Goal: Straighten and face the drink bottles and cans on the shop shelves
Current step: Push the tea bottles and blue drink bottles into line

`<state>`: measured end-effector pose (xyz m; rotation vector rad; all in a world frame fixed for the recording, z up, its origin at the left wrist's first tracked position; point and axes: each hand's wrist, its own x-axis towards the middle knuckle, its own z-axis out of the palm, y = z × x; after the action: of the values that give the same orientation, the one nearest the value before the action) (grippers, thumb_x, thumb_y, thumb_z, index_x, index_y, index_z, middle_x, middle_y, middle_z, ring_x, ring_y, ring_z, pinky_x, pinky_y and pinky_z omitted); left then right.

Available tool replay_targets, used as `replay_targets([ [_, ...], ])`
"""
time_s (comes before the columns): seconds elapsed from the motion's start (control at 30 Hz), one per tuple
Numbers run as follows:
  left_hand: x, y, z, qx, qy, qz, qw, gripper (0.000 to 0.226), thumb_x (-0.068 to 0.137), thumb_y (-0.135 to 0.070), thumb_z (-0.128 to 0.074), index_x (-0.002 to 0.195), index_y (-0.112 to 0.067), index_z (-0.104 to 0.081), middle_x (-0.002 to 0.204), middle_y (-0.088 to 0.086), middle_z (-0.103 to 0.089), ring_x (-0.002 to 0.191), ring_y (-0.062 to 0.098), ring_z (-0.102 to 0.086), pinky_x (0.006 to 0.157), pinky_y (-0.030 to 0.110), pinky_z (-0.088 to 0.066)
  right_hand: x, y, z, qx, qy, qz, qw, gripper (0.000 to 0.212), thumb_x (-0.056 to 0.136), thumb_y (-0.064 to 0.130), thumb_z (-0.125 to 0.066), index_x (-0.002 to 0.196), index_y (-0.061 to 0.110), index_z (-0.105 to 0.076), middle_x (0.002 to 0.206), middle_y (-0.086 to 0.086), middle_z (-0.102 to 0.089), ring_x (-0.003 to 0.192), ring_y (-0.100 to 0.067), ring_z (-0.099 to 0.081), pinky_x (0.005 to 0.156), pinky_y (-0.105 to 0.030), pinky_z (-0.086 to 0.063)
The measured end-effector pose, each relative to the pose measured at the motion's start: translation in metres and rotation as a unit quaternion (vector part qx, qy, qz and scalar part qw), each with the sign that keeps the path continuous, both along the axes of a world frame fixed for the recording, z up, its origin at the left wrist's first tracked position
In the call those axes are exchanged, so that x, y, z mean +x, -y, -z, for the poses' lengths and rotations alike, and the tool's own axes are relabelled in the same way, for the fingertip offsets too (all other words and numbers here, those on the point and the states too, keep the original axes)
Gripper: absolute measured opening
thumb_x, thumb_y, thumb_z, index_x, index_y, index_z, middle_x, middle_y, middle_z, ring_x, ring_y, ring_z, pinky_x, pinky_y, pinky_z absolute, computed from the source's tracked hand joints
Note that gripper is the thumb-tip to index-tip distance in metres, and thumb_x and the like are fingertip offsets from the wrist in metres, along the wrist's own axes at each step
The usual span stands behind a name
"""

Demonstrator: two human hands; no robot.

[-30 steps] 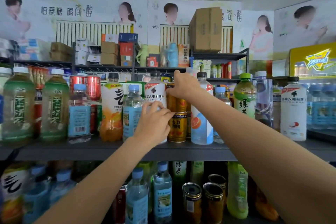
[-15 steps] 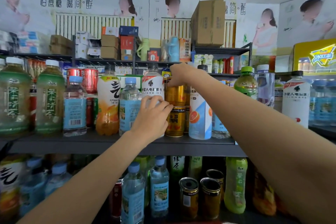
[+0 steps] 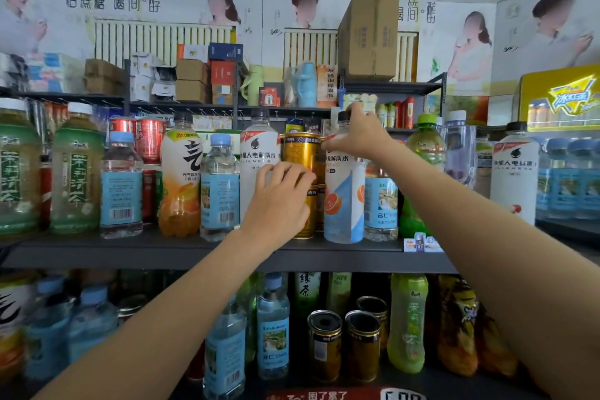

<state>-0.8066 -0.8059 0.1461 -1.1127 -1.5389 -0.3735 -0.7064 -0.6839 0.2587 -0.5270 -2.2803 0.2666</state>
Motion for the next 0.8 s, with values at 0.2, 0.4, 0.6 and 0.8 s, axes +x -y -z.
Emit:
replay_targets([
  [0.2, 0.02, -0.003, 0.018, -0.018, 0.085, 0.034, 0.996, 0.047, 0.074, -0.021, -0.033, 0.111, -0.011, -0.061, 0.112, 0.005, -0.06, 0.106, 0.024, -0.05, 0.09, 0.037, -0.034, -0.01, -0.005, 0.029, -0.022, -0.106, -0.043, 0.993, 0.1, 0.074, 0.032, -0.077, 0.146, 0.012, -0.011, 0.133, -0.019, -0.046, 0.123, -0.034, -0.045, 0.095, -0.04, -0.041],
  [0.4, 0.051, 0.013, 0.023, 0.072, 0.361, 0.235, 0.9, 0.062, 0.081, -0.031, -0.064, 0.133, -0.012, -0.037, 0.128, 0.001, -0.043, 0.119, 0.013, -0.039, 0.097, 0.021, -0.031, 0.018, 0.024, 0.046, 0.029, -0.267, -0.086, 0.959, 0.095, 0.065, 0.03, -0.081, 0.142, 0.016, -0.027, 0.132, -0.013, -0.04, 0.121, -0.026, -0.039, 0.102, -0.034, -0.034],
  [0.6, 0.07, 0.069, 0.016, 0.176, 0.369, 0.382, 0.829, 0.059, 0.08, -0.045, -0.054, 0.126, -0.012, -0.038, 0.114, -0.008, -0.05, 0.104, 0.0, -0.05, 0.086, 0.013, -0.041, 0.033, 0.112, 0.041, 0.079, -0.276, -0.171, 0.943, 0.079, 0.061, 0.049, -0.069, 0.127, 0.012, -0.044, 0.119, -0.012, -0.048, 0.109, -0.02, -0.047, 0.082, -0.017, -0.037],
  [0.8, 0.047, 0.202, 0.043, 0.247, 0.437, 0.395, 0.769, 0.046, 0.083, -0.035, -0.056, 0.123, -0.024, -0.036, 0.111, -0.007, -0.057, 0.1, -0.002, -0.059, 0.085, 0.02, -0.048, -0.011, 0.245, 0.075, 0.051, -0.202, -0.314, 0.926, 0.09, 0.064, 0.059, -0.067, 0.134, 0.01, -0.039, 0.128, -0.008, -0.048, 0.115, -0.015, -0.045, 0.088, -0.016, -0.035],
])
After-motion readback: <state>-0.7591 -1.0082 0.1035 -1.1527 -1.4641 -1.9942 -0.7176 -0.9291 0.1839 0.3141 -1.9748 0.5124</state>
